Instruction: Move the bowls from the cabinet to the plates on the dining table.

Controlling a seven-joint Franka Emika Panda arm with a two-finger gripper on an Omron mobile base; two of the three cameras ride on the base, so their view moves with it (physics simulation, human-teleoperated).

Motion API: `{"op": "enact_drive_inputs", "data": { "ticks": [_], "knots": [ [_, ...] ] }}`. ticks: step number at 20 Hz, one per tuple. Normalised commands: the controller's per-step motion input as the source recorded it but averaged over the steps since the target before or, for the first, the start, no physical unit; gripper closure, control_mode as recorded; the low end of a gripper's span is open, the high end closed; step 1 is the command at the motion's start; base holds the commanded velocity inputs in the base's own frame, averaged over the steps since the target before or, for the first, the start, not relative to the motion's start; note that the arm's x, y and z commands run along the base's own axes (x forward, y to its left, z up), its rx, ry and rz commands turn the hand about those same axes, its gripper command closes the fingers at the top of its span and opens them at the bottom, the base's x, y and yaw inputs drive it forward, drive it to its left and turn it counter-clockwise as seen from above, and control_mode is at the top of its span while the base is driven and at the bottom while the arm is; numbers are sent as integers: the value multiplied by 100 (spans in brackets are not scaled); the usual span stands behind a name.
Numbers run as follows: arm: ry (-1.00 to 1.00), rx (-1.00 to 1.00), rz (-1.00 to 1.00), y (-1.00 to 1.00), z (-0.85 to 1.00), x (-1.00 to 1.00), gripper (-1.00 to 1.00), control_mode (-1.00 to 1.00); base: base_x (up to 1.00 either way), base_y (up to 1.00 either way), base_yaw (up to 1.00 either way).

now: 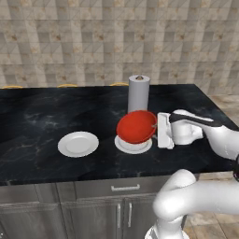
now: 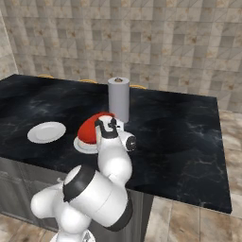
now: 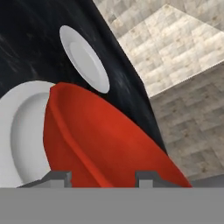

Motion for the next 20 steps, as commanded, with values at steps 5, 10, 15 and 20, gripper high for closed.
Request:
{"op": "enact_drive_inputs", "data": {
  "ticks": [5,10,15,20],
  "knots": [
    [0,0,8,0,-22,11,100,-100,0,0,0],
    [0,0,9,0,-26,22,100,-100,0,0,0],
    [0,1,5,0,-17,47,100,-100,0,0,0],
    [0,7,2,0,0,21,100,-100,0,0,0]
  ]
}}
